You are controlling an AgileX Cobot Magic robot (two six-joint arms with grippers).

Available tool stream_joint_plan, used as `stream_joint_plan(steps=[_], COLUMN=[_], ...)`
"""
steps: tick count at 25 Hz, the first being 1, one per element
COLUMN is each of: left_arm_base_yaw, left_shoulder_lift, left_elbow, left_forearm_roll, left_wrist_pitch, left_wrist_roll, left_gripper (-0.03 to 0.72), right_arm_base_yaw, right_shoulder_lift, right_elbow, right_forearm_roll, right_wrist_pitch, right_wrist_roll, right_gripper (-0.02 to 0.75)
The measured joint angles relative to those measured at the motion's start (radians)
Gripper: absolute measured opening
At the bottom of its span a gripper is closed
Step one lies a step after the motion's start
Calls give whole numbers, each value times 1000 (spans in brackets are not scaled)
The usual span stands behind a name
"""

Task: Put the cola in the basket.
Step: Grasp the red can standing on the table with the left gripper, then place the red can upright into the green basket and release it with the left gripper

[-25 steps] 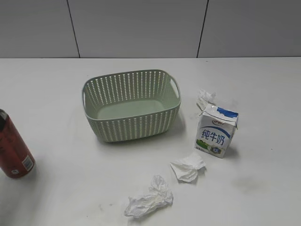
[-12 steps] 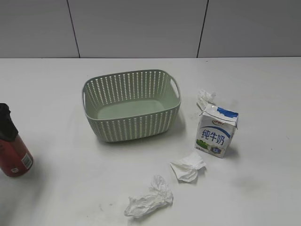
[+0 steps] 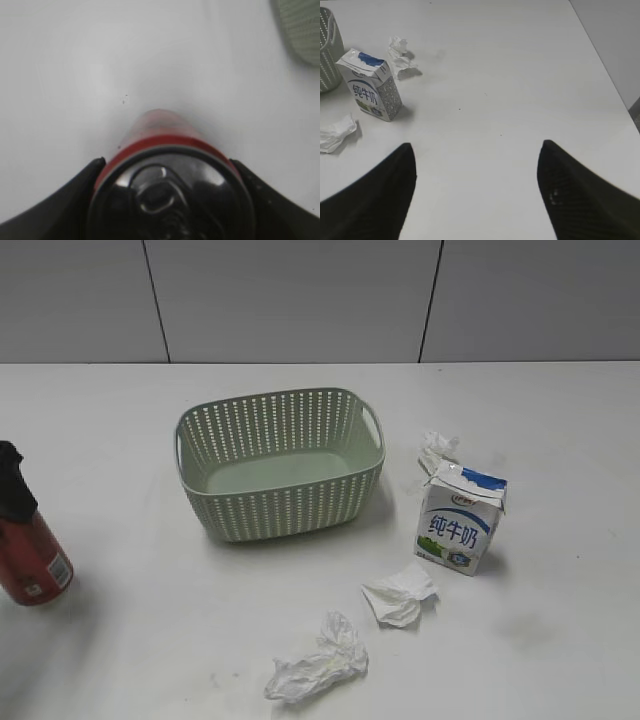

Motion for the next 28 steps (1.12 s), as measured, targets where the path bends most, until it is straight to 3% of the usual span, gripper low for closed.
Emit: stream_joint_plan(steps=[5, 18, 22, 28], left_arm_base_yaw=[-74, -408, -457, -499], left_shoulder_lift=[0, 284, 398, 535], left_elbow=[-168, -682, -804, -872], left_forearm_roll=[6, 70, 90, 101], left_wrist_pitch=[35, 153, 161, 150], left_wrist_roll=[0, 3, 3, 3], left_gripper=[532, 532, 531, 531], right_arm_base_yaw=[0, 0, 0, 0], right_shoulder_lift=[0, 0, 0, 0], right_elbow=[0, 0, 0, 0], right_forearm_roll=[0, 0, 0, 0], right_wrist_pitch=[0, 0, 0, 0], right_wrist_roll=[1, 1, 1, 1], right_gripper=[571, 571, 571, 571])
